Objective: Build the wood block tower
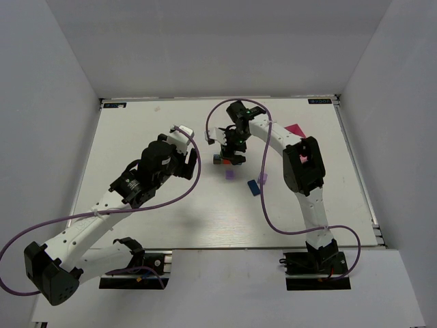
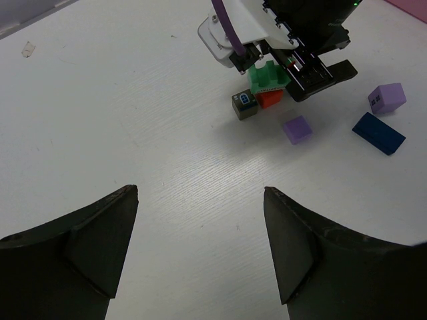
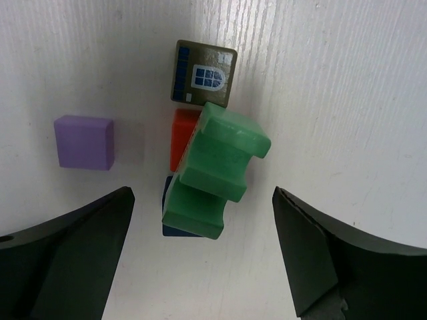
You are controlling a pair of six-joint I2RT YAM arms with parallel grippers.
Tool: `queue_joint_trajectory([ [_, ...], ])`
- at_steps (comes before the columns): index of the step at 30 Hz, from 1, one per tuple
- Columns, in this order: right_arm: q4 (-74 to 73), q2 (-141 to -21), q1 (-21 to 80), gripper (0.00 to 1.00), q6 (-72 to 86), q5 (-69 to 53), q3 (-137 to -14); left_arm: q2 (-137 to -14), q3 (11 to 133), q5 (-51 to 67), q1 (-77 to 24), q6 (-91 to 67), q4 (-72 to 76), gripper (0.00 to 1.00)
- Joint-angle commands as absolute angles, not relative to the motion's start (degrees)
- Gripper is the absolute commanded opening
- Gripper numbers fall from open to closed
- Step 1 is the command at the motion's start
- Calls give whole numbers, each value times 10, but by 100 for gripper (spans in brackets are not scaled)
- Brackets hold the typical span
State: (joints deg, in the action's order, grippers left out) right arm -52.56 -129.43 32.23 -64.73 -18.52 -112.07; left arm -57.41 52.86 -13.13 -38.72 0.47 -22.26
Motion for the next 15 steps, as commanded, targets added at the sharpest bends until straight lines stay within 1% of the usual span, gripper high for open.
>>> queue_joint_trajectory([
  [1, -511, -1272, 323, 90, -643, -188, -1114, -558, 525, -141, -383, 4, -221, 86],
  [12, -490, -1240, 321, 90, -639, -200, -1087, -558, 525, -141, -383, 4, -221, 86],
  [15, -486, -1241, 321, 87, -637, -200, -1086, -558, 525, -141, -383, 4, -221, 86],
])
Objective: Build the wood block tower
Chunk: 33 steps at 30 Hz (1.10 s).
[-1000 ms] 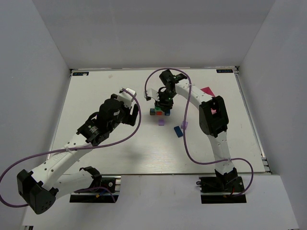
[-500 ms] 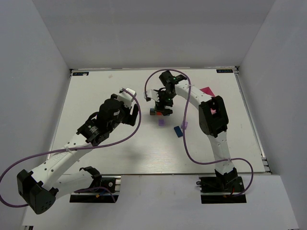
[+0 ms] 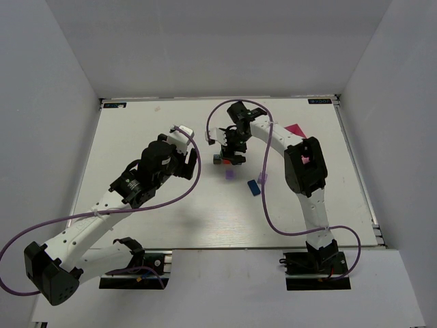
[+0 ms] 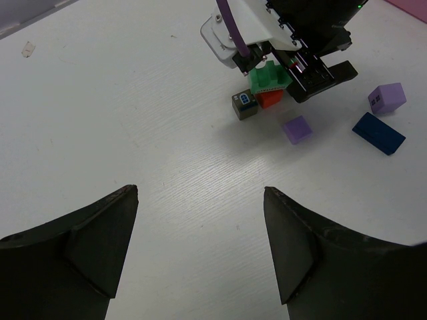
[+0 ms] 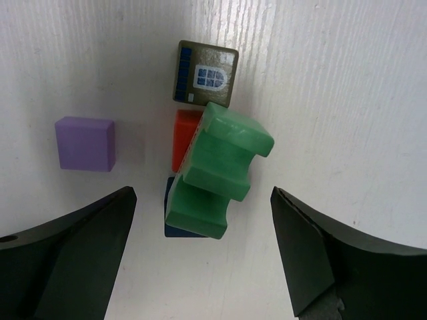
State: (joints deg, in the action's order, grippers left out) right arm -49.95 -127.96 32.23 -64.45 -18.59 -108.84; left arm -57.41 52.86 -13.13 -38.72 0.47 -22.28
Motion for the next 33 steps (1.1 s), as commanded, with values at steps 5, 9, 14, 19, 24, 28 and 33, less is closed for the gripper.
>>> queue_joint_trajectory([
  [5, -481, -1239, 322, 84, -635, -205, -1085, -558, 525, -141, -383, 4, -221, 86],
  [9, -483, -1243, 321, 83, -636, -207, -1083, -558, 525, -141, -383, 4, -221, 86],
  [14, -481, -1246, 321, 80, -635, -209, -1085, -558, 525, -141, -383, 4, -221, 86],
  [19, -483, -1252, 321, 76, -637, -212, -1087, -558, 525, -141, -383, 4, -221, 86],
  [24, -485, -1256, 321, 73, -639, -215, -1089, -558, 525, -141, -383, 4, -221, 86],
  [28, -483, -1257, 321, 72, -638, -215, -1087, -558, 525, -141, -383, 4, -221, 86],
  [33, -486, -1258, 323, 70, -642, -217, -1089, -558, 525, -141, -383, 4, -221, 86],
])
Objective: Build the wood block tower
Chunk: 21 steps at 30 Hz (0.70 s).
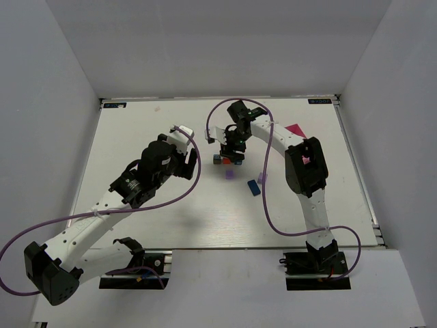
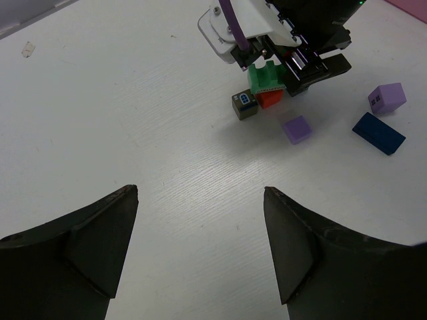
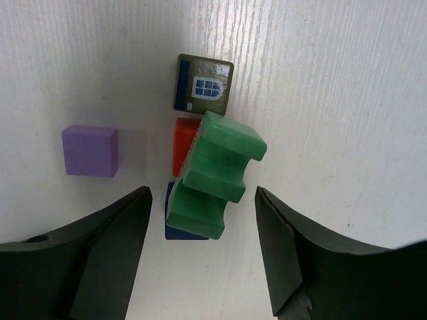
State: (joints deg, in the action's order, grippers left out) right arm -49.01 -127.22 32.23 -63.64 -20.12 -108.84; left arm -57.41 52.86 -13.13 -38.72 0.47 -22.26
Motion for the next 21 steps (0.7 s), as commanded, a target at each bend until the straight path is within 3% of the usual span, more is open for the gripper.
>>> queue_joint_trajectory([
  [1, -485, -1259, 320, 69, -642, -217, -1089, -558, 525, -141, -383, 4, -221, 86],
  [21, -493, -1259, 319, 62, -663, -227, -1087, -558, 525, -141, -383, 4, -221, 86],
])
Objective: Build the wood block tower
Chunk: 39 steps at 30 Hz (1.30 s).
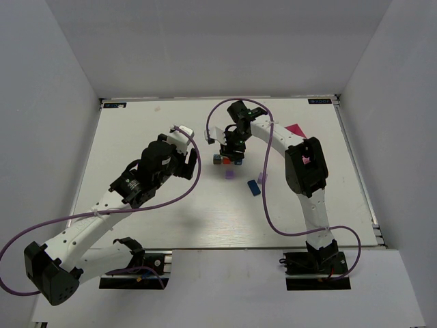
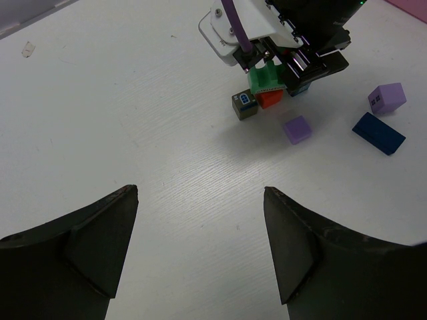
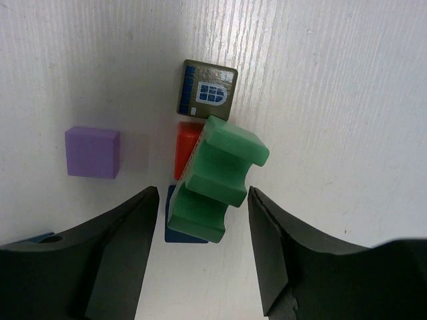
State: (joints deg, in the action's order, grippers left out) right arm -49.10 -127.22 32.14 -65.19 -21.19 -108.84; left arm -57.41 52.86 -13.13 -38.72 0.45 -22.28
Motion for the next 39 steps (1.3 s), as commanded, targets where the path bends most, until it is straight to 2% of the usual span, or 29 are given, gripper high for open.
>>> queue_joint_trajectory([
  [1, -495, -1257, 319, 62, -663, -227, -1087, -558, 525, -141, -383, 4, -221, 86],
  [15, -497, -1259, 319, 58, -669, -234, -1087, -558, 525, -141, -383, 4, -221, 86],
  [26, -489, -1260, 323, 67, -658, -238, -1087, -558, 525, -141, -383, 10, -221, 86],
  [39, -474, -1259, 324, 70, -647, -243, -1080, -558, 525, -141, -383, 10, -221, 86],
])
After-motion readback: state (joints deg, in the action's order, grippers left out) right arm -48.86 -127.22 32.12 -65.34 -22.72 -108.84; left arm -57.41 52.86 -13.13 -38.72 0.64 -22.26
